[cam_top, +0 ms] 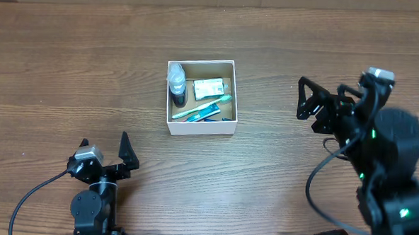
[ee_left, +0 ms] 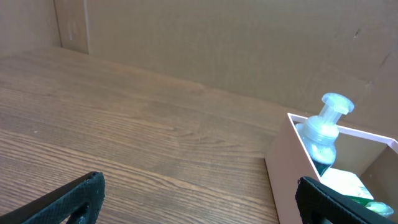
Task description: Pack container
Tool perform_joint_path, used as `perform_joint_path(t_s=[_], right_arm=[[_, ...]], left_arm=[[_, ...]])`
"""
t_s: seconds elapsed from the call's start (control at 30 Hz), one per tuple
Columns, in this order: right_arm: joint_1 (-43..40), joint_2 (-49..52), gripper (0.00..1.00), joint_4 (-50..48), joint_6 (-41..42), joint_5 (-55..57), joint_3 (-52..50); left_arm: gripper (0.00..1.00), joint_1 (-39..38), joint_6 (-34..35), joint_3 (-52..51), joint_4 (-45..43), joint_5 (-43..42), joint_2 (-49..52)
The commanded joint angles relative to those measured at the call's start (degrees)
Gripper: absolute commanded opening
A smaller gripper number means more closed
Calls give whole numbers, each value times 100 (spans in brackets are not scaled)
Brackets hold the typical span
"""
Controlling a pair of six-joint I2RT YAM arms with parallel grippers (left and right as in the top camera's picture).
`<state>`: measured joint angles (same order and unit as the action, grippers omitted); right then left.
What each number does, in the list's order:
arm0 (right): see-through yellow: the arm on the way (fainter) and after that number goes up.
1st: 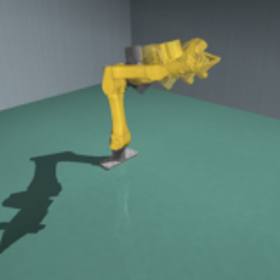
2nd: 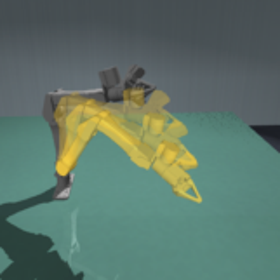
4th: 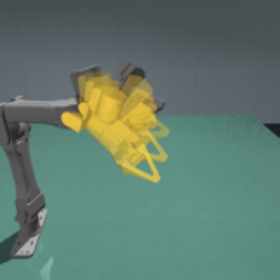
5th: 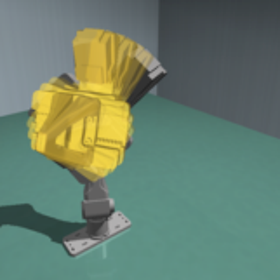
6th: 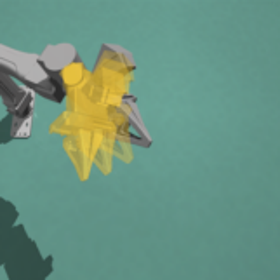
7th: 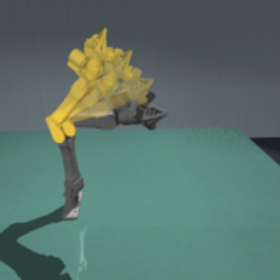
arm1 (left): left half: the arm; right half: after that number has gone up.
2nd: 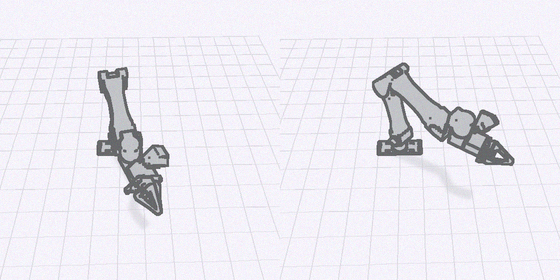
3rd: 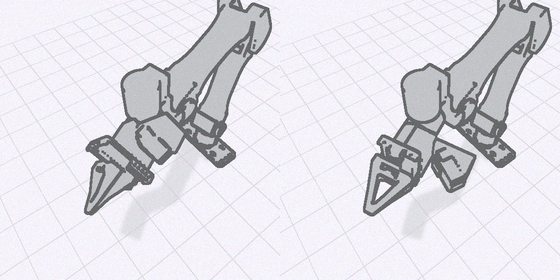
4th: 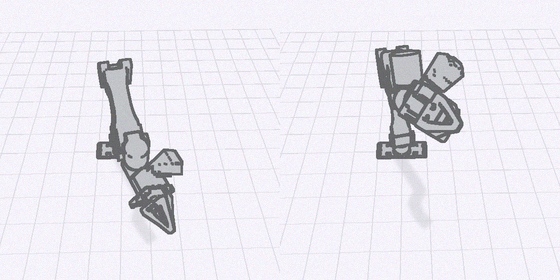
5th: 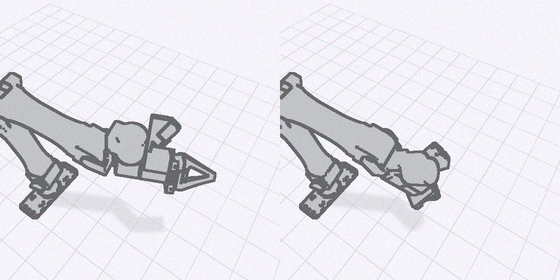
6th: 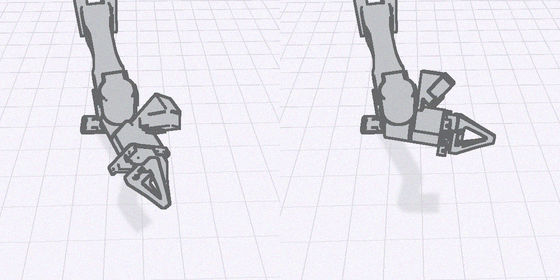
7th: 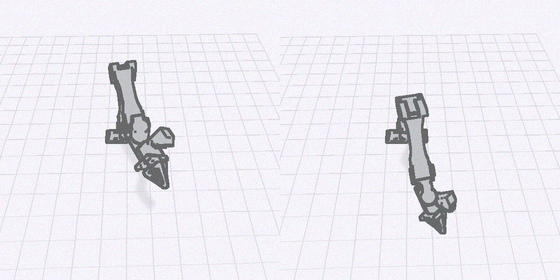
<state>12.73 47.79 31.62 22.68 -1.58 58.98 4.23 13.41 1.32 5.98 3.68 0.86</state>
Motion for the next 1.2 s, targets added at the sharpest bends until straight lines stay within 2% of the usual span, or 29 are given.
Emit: perform_joint_path(t_s=[0.0,0.07,0.13,0.3,0.53,0.87,1.17], right_arm=[[-149,-817,100,-1370,-39,-44,-1491],[-295,-1292,100,-2179,-37,-227,-2376],[-466,-1711,100,-2514,-37,-457,-3056],[-844,-2618,100,-2492,-44,-734,-4159],[-929,-3602,100,-2470,-225,-756,-5206],[-944,-4013,100,-2297,-1346,-752,-5482],[-1025,-4192,100,-2055,-1419,-562,-5560]], left_arm=[[100,35,55,-26,-31,74,-61],[100,35,55,-26,-31,74,-61],[100,35,55,-26,-31,74,-61],[100,35,55,-26,-28,74,-61],[100,35,55,-26,-31,74,-61],[100,35,55,-26,-31,74,-61],[100,35,55,-26,-31,74,-61]])
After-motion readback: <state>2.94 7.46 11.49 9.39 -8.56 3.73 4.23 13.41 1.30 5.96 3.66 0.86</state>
